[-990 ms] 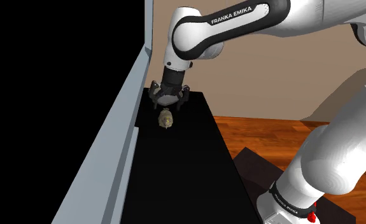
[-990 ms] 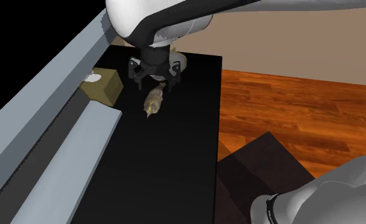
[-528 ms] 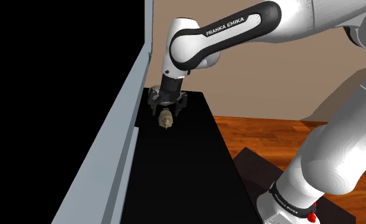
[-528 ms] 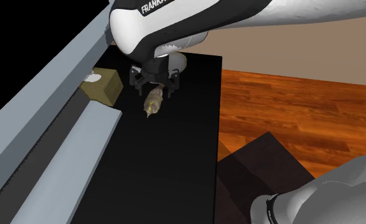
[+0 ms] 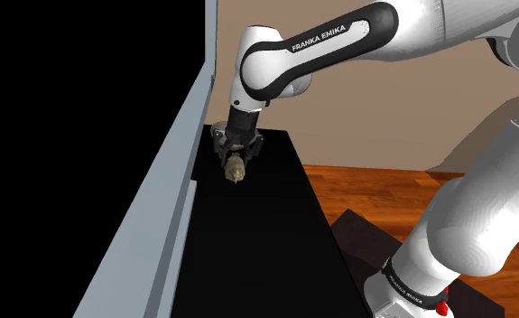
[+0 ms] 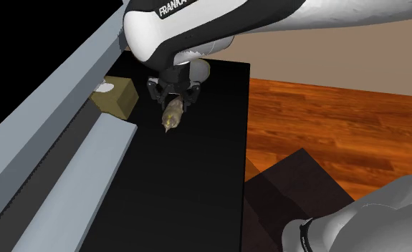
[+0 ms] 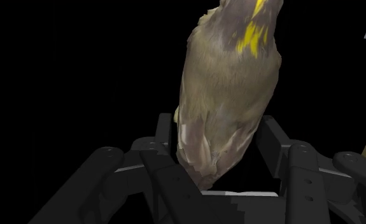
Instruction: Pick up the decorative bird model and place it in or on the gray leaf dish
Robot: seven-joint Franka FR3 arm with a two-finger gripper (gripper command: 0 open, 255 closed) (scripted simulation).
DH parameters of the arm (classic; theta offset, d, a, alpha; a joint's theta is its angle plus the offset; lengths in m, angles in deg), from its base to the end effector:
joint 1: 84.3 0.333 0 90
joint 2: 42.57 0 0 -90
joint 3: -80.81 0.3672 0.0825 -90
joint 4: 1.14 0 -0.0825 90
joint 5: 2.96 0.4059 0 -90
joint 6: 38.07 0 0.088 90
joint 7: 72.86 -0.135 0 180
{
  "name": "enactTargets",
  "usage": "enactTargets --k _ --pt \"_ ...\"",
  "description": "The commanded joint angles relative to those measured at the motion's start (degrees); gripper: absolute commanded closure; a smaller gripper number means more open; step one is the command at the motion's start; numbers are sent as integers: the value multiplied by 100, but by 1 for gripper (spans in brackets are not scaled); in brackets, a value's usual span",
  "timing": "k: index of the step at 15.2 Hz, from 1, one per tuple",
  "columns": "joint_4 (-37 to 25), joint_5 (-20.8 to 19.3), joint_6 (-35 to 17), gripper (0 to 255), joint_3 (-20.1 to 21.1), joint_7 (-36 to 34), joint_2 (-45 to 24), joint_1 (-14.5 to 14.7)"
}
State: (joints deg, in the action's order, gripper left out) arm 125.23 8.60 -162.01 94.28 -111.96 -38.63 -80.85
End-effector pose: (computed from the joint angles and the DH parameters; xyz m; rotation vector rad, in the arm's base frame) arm 0.5091 0.1693 0.4242 -2.9016 0.7382 0.0741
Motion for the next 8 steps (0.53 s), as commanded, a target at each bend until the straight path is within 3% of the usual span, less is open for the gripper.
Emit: enactTargets --k 1,8 --pt "1 0 1 255 0 0 -1 0" --pt "-42 -1 77 255 -3 -7 34 -2"
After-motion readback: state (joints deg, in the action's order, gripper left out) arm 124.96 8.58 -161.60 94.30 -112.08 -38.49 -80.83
